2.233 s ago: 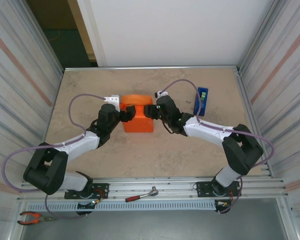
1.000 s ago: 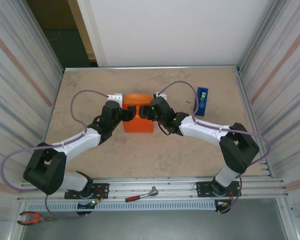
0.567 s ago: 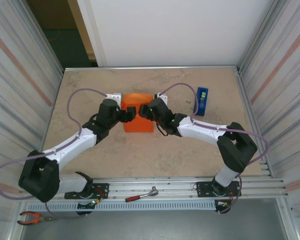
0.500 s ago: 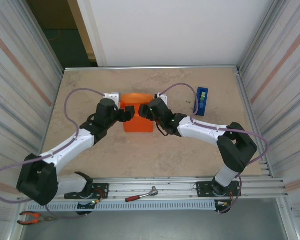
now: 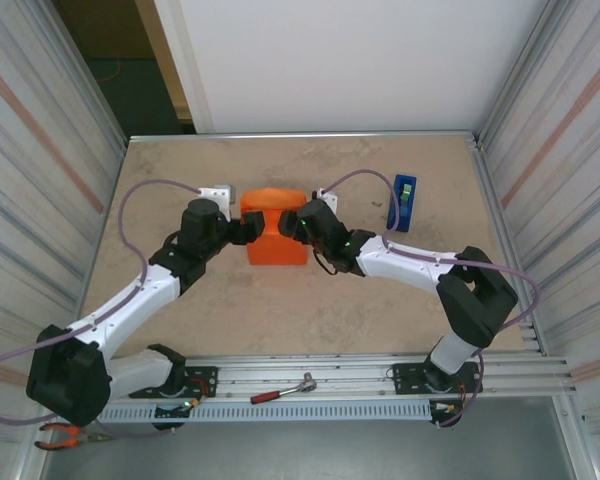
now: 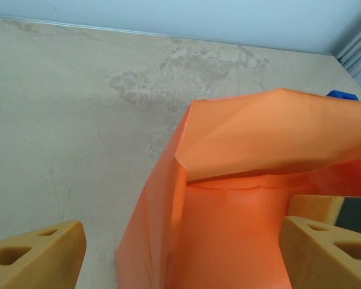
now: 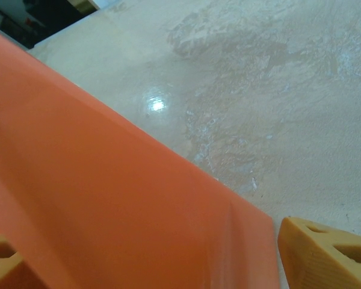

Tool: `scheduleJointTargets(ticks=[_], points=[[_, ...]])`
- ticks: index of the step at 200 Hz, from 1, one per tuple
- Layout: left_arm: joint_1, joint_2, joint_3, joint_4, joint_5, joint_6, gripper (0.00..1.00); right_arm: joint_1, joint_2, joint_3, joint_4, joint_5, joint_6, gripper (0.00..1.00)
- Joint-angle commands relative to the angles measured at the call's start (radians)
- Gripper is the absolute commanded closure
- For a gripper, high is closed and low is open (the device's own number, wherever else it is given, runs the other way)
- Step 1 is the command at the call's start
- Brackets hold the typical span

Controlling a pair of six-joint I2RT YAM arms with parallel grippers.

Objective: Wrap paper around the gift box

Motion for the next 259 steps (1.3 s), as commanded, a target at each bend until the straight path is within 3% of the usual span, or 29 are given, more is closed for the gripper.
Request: scheduleJointTargets(ticks=[1, 60, 119, 170, 236, 259], points=[[0.001, 0.042, 0.004, 0.052, 0.013, 0.015, 0.16, 0.001, 0.023, -0.054, -0.178, 0.033, -0.004, 0.17], [0.000, 0.188, 0.023, 0.066, -0.058, 0.051, 0.19, -0.007, 0.001, -0.013, -0.190, -0.004, -0.061, 0.16], [-0.004, 0.186, -0.004, 0.071, -0.043, 0.028, 0.23, -0.053, -0.102, 0.013, -0.144, -0.047, -0.178, 0.16], [-0.011, 0.186, -0.010, 0.072, -0.036, 0.014, 0.24, -0.050, -0.029, 0.040, -0.104, -0.064, -0.205, 0.18], [-0.003, 0.151, 0.032, 0.071, -0.032, 0.044, 0.25, -0.031, 0.023, 0.041, -0.118, -0.043, -0.217, 0.40], [-0.002, 0.170, 0.046, 0.086, -0.020, 0.061, 0.33, -0.026, 0.023, 0.046, -0.134, -0.026, -0.225, 0.46]])
